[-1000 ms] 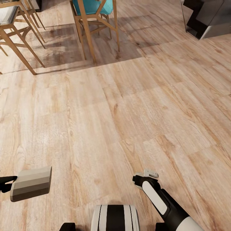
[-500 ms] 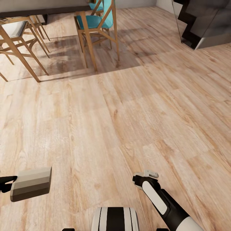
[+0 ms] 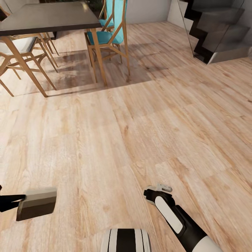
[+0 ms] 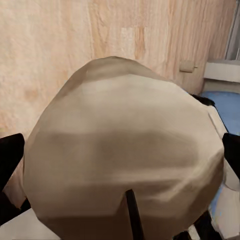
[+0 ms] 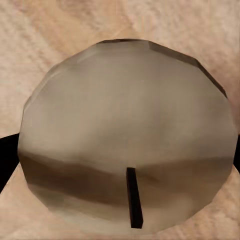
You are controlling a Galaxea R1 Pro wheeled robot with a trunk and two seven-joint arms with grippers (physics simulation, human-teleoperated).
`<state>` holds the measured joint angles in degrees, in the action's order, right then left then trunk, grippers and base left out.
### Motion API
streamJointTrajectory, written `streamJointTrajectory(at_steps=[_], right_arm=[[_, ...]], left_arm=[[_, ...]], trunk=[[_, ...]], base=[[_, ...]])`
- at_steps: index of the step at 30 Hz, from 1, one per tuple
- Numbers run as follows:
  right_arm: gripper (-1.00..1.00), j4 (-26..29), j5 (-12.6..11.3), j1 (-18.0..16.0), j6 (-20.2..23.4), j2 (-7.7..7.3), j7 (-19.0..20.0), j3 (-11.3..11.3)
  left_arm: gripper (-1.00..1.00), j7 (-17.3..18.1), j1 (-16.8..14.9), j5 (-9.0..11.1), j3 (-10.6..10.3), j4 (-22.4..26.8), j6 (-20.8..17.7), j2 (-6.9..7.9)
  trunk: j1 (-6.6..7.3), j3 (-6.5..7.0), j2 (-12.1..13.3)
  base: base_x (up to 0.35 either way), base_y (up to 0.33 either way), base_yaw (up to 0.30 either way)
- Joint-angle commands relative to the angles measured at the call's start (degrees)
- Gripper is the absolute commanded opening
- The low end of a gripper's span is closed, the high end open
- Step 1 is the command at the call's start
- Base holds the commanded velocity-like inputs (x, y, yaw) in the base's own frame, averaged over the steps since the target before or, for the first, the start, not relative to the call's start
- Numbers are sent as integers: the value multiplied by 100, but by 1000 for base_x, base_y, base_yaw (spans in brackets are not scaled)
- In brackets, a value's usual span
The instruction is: Place each of the two pumpkins and all three candles from the living room inside a cabinet in the living room (use any cabinet), then make sure every cabinet is closed, and position the cauldron so it is next to a table in the living room.
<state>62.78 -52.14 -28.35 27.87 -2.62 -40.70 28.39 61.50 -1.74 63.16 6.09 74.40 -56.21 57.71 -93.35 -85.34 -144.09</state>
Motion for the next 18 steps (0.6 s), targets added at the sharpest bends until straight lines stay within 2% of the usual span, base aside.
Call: streamJointTrajectory(at_steps=[1,7,8,10,14,18], right_arm=[[-100,88,-51,-4,19,-8,-53,18],[-100,583,-51,-4,54,-10,-113,26],[-100,710,-63,-4,89,-10,-117,27],[-100,744,-61,-4,139,-10,-116,27],[-100,1084,-66,-4,213,-31,-110,39],[-100,1222,-68,-4,223,-41,-107,40]], left_arm=[[-100,-158,-1,24,44,4,-40,-20],[-100,-1181,-27,24,180,35,-15,-145],[-100,-1613,-34,45,195,127,7,-177],[-100,-1746,-36,53,197,205,10,-199],[-100,-1975,-87,16,178,476,21,-458],[-100,-2432,-107,56,178,538,22,-529]], trunk=[[3,19,0],[19,152,8],[21,174,9],[26,218,12],[37,307,17],[47,396,23]], base=[[0,0,0],[0,0,0],[0,0,0],[0,0,0],[0,0,0],[0,0,0]])
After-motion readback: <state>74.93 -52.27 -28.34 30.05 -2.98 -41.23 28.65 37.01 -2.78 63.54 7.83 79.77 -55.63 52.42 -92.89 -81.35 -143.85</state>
